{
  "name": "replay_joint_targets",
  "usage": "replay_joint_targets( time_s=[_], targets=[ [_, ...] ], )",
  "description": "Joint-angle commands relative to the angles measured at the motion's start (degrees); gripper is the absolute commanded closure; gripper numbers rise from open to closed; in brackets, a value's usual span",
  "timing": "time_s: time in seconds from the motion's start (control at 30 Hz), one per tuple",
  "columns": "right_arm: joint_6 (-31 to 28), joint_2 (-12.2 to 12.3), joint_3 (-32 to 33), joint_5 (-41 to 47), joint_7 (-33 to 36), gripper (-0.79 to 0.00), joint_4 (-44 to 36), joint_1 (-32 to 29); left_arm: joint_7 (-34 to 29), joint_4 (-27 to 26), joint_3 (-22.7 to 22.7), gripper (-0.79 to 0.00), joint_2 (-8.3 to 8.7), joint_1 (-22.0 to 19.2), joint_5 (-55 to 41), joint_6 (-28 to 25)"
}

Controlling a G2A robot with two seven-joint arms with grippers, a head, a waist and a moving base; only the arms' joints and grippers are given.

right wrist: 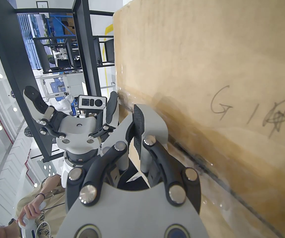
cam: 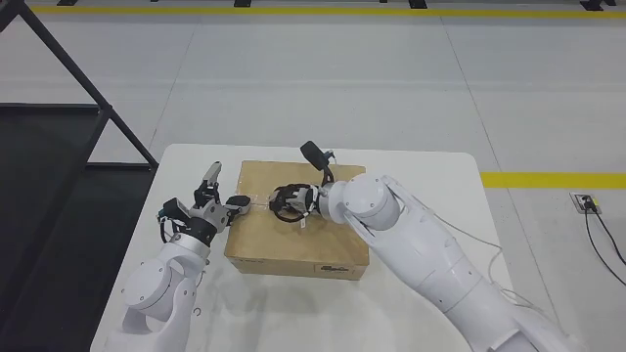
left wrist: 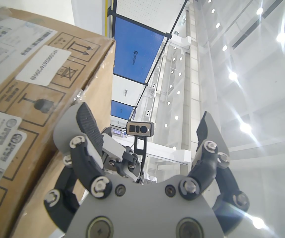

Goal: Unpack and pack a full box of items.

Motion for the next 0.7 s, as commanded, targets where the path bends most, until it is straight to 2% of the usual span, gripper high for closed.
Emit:
replay_joint_targets(
  time_s=[0.0,0.37,0.67],
  targets=[
    [0.7,-0.4,-0.3,-0.3,0.5,0.0,1.3,0.6,0.0,0.0,0.0,-0.785,0.0,0.0,0.0,0.0],
    [-0.3,-0.5,1.3,-1.5,2.3,0.0,1.7,-0.3,0.0,0.0,0.0,-0.785,0.0,0.0,0.0,0.0],
    [1.1,2.2,6.8,-5.1,4.3,0.0,-4.3,-4.4,0.2,-0.2,0.0,-0.785,0.0,0.3,0.0,-0.3]
  ],
)
